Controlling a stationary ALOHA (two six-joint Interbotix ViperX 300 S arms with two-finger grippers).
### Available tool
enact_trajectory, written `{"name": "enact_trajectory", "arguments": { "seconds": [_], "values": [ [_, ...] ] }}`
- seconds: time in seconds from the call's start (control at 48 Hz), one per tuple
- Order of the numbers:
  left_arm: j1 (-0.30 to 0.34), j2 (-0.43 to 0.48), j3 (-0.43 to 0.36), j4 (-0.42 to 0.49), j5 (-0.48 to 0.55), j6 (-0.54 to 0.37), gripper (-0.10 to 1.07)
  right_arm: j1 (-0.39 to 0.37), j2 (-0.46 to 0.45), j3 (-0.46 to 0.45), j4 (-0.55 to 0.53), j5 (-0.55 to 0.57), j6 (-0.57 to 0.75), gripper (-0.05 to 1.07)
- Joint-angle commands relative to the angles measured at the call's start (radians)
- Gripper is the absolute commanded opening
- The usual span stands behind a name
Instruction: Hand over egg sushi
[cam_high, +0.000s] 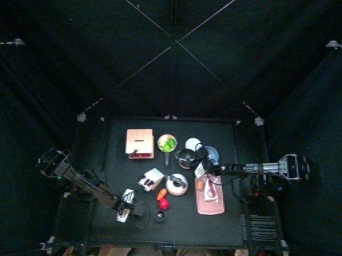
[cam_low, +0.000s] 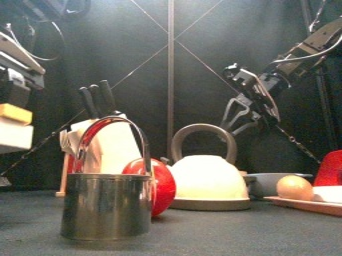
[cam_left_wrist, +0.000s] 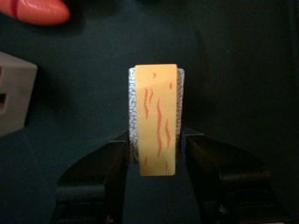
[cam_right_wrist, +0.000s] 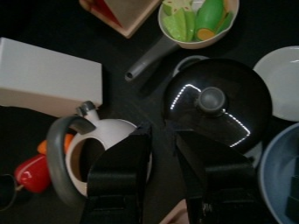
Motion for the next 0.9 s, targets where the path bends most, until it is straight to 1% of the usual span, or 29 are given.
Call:
{"name": "enact_trajectory", "arguments": {
  "seconds": [0.0, 0.062, 0.146, 0.208, 0.333, 0.438, 0.583, 0.75, 0.875],
  "values": [
    [0.025, -0.028, -0.055, 0.018, -0.032, -0.002, 0.58, 0.014, -0.023, -0.041, 0.031, -0.026, 0.005, 0.64],
    [0.048, -0.031, -0.071, 0.052, -0.078, -0.002, 0.58, 0.028, -0.015, -0.058, 0.041, -0.043, 0.006, 0.65],
    [0.095, -0.031, -0.086, 0.101, -0.14, -0.002, 0.58, 0.046, -0.015, -0.077, 0.052, -0.055, 0.015, 0.65],
    [0.127, -0.031, -0.095, 0.112, -0.163, -0.003, 0.58, 0.058, -0.023, -0.086, 0.067, -0.064, 0.018, 0.65],
    [0.195, -0.029, -0.115, 0.115, -0.169, -0.005, 0.58, 0.078, -0.052, -0.101, 0.141, -0.089, 0.018, 0.65],
    [0.236, -0.035, -0.141, 0.124, -0.167, -0.003, 0.58, 0.084, -0.069, -0.101, 0.199, -0.112, 0.018, 0.65],
    [0.291, -0.031, -0.175, 0.178, -0.179, -0.003, 0.58, 0.084, -0.092, -0.092, 0.285, -0.146, 0.017, 0.65],
    [0.373, 0.018, -0.198, 0.249, -0.232, 0.002, 0.58, 0.086, -0.127, -0.087, 0.333, -0.15, 0.017, 0.66],
    [0.391, 0.034, -0.209, 0.291, -0.239, 0.003, 0.58, 0.084, -0.14, -0.095, 0.342, -0.152, 0.017, 0.67]
  ]
}}
